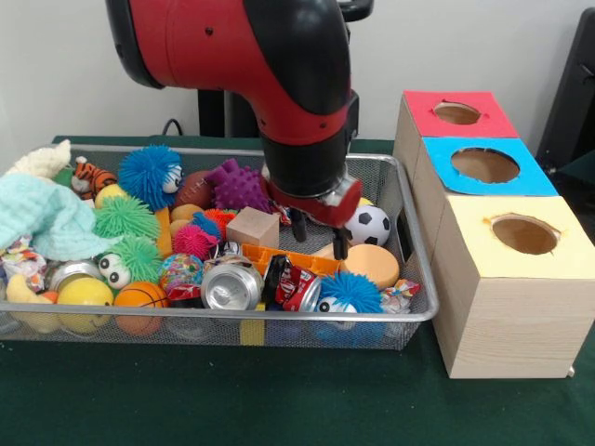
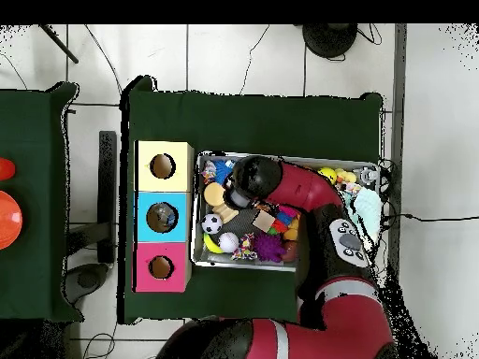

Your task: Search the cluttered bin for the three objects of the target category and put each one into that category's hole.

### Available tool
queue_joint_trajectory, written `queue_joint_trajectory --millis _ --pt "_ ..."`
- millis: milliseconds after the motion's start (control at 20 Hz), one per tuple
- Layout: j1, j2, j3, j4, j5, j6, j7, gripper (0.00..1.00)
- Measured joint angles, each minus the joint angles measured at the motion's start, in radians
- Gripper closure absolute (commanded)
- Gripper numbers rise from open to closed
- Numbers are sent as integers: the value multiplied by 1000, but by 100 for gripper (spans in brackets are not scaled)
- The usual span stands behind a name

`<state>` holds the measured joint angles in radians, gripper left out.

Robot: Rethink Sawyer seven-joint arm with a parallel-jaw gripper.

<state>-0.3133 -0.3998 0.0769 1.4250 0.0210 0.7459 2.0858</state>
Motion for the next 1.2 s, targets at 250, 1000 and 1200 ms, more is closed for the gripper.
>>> queue_joint_trajectory --millis 250,1000,1200 --pt "19 34 0 -25 10 -71 0 0" --pt "60 113 -23 -104 10 -98 0 0" --pt "60 125 -26 -115 10 -98 0 0"
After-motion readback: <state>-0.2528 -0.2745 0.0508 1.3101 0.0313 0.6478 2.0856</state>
